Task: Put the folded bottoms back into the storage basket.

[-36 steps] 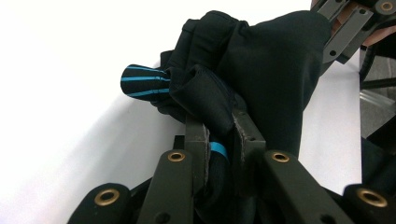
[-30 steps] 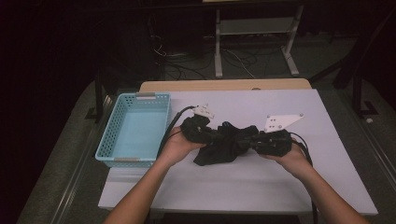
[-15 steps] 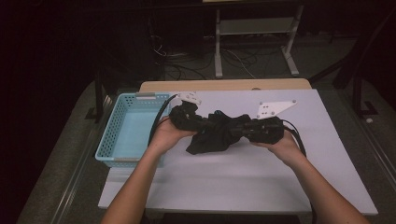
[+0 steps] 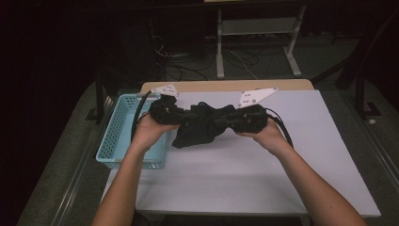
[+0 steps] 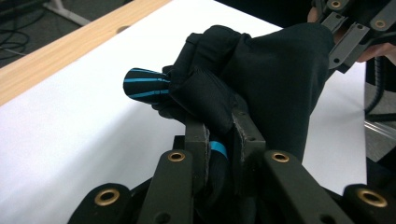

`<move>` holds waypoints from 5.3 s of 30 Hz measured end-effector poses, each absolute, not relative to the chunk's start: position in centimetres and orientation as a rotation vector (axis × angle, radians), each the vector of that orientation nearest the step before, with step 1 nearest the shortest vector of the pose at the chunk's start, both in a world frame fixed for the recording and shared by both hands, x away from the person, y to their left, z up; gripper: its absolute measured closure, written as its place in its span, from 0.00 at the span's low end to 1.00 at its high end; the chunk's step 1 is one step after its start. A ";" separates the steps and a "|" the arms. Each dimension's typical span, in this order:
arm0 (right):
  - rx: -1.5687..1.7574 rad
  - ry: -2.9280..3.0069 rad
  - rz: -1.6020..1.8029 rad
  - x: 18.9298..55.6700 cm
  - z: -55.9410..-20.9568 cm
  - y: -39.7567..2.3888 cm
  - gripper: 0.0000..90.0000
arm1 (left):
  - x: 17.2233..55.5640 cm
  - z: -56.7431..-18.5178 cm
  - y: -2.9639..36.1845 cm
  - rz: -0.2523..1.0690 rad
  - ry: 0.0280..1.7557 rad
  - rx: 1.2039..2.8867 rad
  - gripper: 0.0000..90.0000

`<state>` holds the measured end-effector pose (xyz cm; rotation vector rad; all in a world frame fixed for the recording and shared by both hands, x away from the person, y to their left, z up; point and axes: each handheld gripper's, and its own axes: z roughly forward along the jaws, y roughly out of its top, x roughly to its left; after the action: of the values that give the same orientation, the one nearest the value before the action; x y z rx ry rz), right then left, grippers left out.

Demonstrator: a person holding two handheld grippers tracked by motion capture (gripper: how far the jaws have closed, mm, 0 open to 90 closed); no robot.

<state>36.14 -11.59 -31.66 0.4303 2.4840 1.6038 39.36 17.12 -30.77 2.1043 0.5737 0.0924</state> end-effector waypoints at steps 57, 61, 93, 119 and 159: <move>0.345 2.682 1.493 42.6 -33.0 6.8 0.92 | 40.5 -31.6 34.6 0.401 1.064 1.975 0.88; 0.367 2.702 1.475 42.9 -33.9 7.1 0.92 | 40.8 -32.4 34.9 0.390 1.092 1.988 0.88; 0.371 2.785 1.455 41.3 -36.8 5.8 0.78 | 41.3 -36.0 34.5 0.289 1.209 2.080 0.88; 0.487 2.696 1.500 41.1 -36.8 2.7 0.41 | 42.0 -35.8 36.1 0.384 1.275 1.952 0.57; 0.674 2.518 1.512 40.1 -37.1 -8.2 0.16 | 39.7 -35.8 27.5 0.191 0.934 1.959 0.00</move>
<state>40.10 -8.17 -37.08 0.6741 2.5183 1.5120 39.68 27.47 -35.75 1.9587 0.9336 0.1913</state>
